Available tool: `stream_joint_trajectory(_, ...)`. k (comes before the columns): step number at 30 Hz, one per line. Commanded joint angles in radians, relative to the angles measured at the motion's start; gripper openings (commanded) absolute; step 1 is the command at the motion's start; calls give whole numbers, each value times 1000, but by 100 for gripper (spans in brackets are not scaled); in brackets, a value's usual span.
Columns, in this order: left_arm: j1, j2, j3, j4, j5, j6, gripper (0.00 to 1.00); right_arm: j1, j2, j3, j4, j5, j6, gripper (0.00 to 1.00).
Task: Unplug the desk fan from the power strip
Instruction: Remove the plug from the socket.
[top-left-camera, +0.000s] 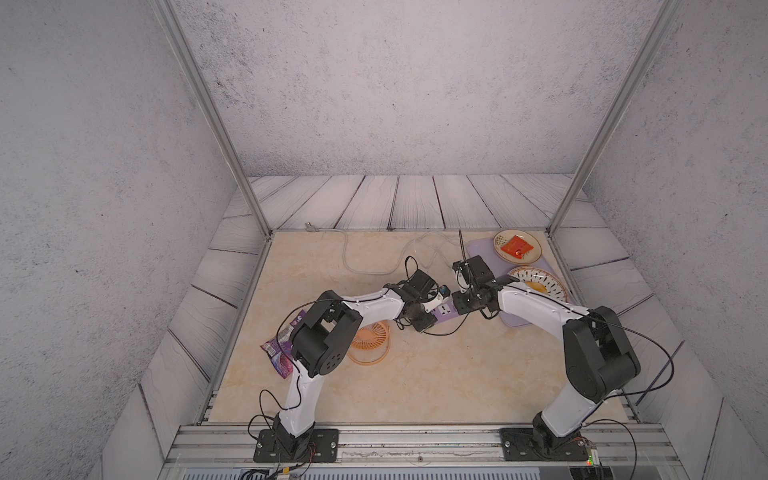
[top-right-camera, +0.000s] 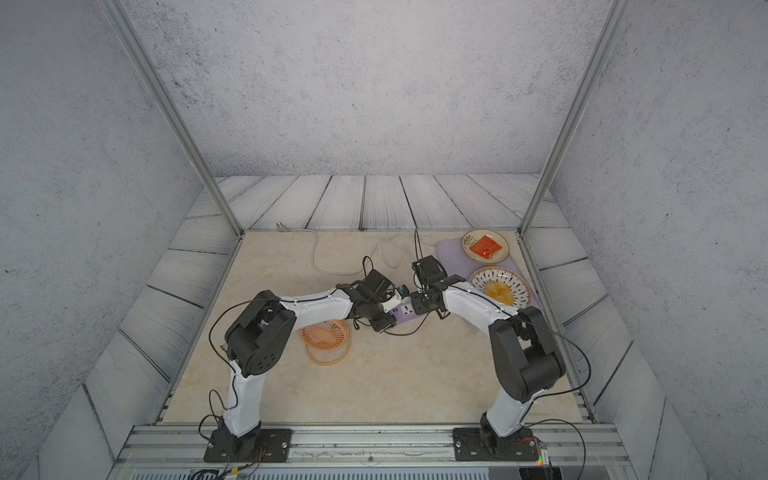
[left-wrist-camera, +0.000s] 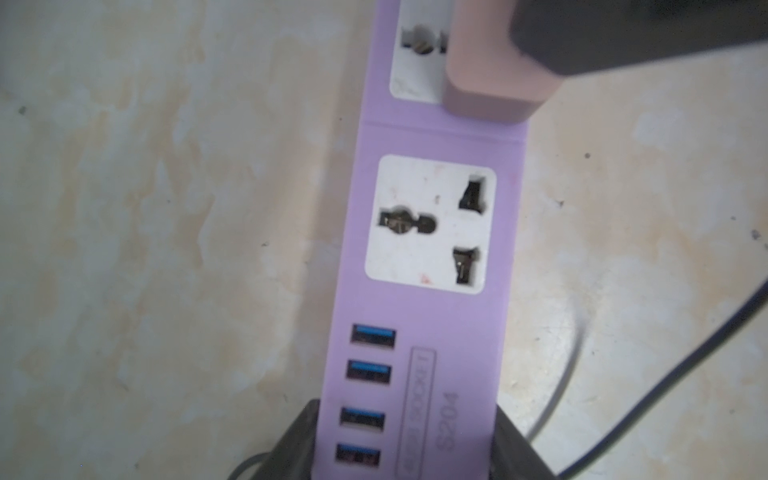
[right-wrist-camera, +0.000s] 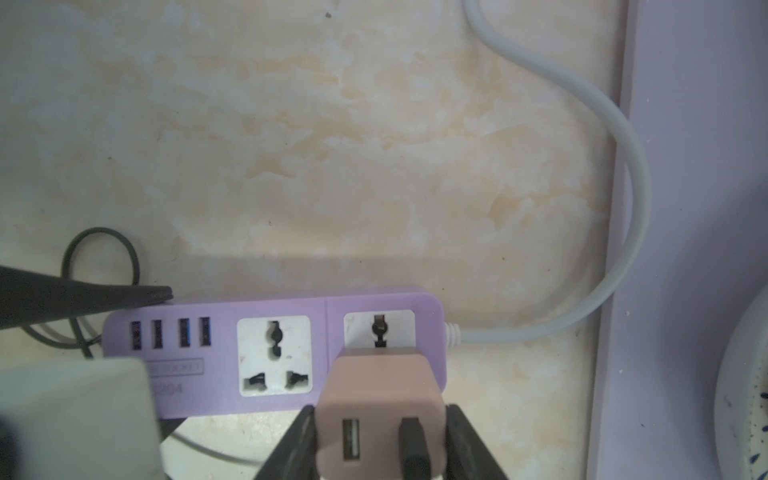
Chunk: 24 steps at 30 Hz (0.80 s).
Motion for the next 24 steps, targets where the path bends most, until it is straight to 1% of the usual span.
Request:
stream_joint_trajectory(1, 4, 4, -6, -5, -3, -14, 29, 33, -23, -9, -27, -65, 20, 28)
stream_joint_trajectory(6, 4, 2, -10, -5, -4, -16, 29, 20, -33, -8, -32, -16, 32, 27)
stream_joint_trajectory(15, 4, -5, -26, -1, -17, -13, 28, -59, -47, -33, -11, -50, 91, 27)
stream_joint_trajectory(18, 4, -8, -26, -1, -18, -12, 27, -61, -46, -31, -15, -43, 87, 26)
stream_joint_trajectory(21, 4, -7, -23, -2, -20, -10, 27, -58, -48, -30, -19, -61, 80, 25)
stream_joint_trajectory(24, 5, -5, -20, -6, -17, -10, 27, -32, -61, -35, -16, -67, 68, 24)
